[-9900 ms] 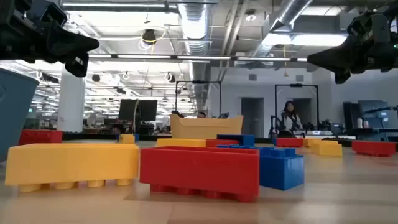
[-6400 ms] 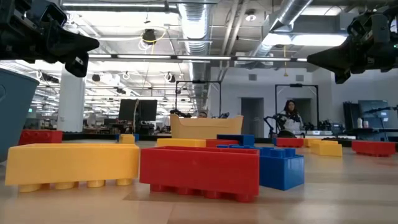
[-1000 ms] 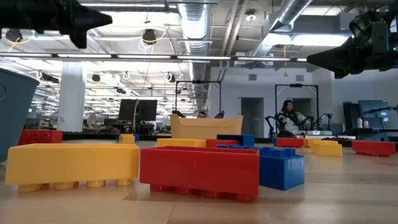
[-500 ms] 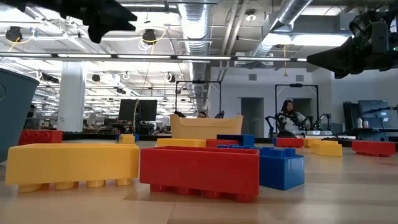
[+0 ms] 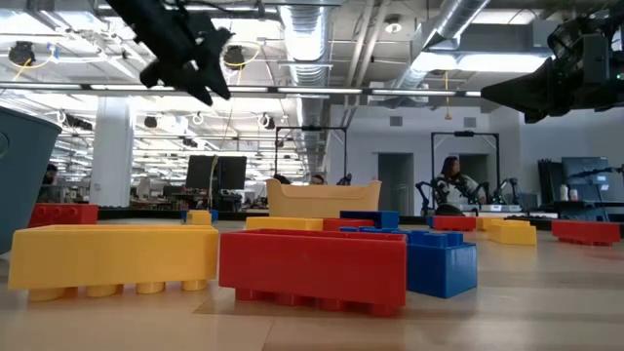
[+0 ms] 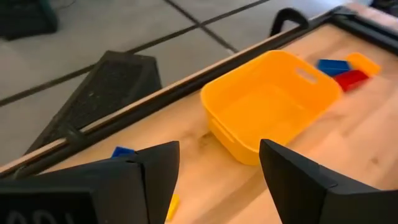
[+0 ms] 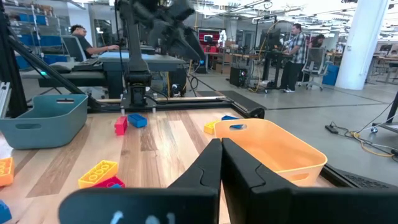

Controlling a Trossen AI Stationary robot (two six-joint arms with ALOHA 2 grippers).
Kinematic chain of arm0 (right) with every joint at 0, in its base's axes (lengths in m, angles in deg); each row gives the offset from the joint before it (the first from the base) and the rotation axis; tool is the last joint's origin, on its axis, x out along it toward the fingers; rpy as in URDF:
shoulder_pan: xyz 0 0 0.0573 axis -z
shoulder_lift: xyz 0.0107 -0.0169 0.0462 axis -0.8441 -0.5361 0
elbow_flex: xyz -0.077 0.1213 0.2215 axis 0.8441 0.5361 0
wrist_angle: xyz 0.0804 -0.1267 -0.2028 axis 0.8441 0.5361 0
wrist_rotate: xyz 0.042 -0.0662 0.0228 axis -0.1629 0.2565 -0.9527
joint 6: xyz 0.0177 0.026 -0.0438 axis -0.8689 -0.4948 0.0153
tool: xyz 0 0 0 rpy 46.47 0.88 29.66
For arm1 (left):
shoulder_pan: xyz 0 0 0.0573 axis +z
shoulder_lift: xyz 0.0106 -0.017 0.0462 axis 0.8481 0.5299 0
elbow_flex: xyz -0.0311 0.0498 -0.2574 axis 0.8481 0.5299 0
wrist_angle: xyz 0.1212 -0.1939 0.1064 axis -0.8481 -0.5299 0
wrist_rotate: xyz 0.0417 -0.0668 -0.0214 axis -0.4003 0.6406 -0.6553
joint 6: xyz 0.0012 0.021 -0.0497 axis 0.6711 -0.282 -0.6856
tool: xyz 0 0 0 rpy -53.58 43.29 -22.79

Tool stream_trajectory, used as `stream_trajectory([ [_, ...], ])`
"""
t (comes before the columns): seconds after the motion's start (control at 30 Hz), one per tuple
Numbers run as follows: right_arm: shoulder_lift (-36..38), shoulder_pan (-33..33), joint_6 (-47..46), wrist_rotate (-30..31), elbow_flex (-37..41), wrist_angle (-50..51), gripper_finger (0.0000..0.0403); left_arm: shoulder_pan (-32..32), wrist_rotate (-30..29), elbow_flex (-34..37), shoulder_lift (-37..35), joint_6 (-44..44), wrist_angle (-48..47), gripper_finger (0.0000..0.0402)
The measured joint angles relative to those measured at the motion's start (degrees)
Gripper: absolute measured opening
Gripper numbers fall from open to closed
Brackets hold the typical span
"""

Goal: Sort & place blocks by color
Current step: Put the yellow game piece into the yellow bin

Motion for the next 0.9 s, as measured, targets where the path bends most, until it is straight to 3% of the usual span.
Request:
stream_trajectory([
  [0.13,0.00,0.00,0.01,0.00,0.00,0.00,0.0027,3.99,2.74,-0.50,3.86,-4.46,-0.11,0.0210],
  [0.23,0.00,0.00,0.01,-0.01,0.01,-0.01,0.0027,6.54,7.13,-0.54,6.54,-2.97,-0.82,0.0211],
  [0.9,0.01,0.01,0.02,0.00,0.02,-0.02,0.0028,18.27,13.58,-0.54,24.30,-15.57,-0.66,0.0211],
])
